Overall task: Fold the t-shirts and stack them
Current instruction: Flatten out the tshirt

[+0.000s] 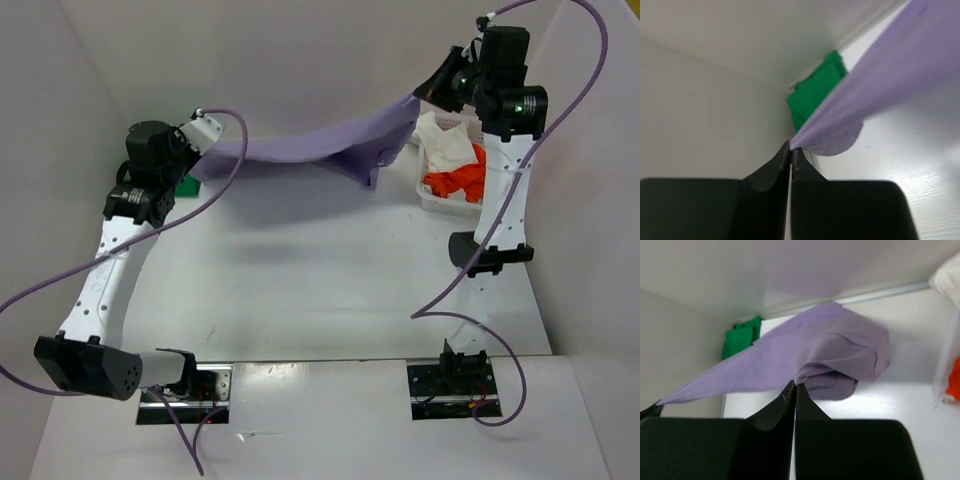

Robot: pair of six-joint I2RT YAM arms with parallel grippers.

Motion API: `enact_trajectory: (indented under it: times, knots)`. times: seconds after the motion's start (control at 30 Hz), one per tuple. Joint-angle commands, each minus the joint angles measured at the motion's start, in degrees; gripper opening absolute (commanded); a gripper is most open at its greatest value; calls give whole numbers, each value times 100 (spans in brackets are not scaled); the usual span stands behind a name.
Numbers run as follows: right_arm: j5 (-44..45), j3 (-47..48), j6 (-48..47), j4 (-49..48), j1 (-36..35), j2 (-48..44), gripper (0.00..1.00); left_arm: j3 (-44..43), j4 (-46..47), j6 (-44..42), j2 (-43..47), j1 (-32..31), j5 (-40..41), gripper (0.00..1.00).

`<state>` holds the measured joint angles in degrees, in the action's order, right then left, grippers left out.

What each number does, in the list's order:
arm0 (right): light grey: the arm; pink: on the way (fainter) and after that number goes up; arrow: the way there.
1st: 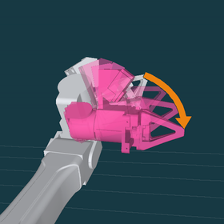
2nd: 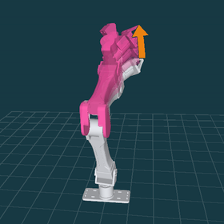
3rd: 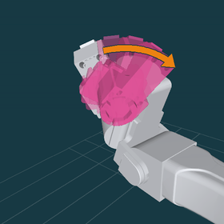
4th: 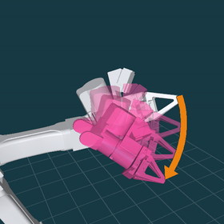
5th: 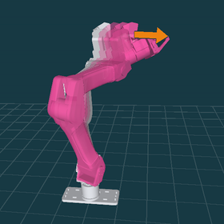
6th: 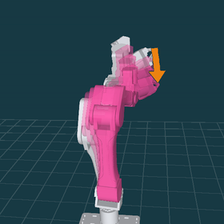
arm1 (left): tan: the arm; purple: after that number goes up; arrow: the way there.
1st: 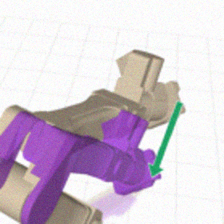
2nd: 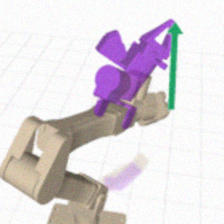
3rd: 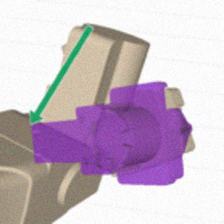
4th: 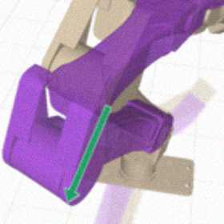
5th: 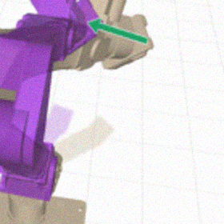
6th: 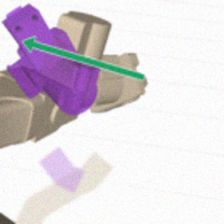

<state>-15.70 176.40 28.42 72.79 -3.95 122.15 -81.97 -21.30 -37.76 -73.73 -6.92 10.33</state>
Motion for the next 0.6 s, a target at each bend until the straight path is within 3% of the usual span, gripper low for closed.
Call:
enact_trajectory:
  times: [0.0,0.17,0.3,0.57]
  knots:
    - [525,308,-135,174,156,-1086,0,-651,445,-179,913,225,505,0]
    - [858,308,-83,104,597,-2219,0,-2451,-251,-118,1106,358,690,0]
    - [859,255,-83,103,597,-2713,0,-3103,-305,-118,1396,358,804,0]
    - [1315,202,-30,94,597,-3522,0,-3071,-665,154,1942,358,813,0]
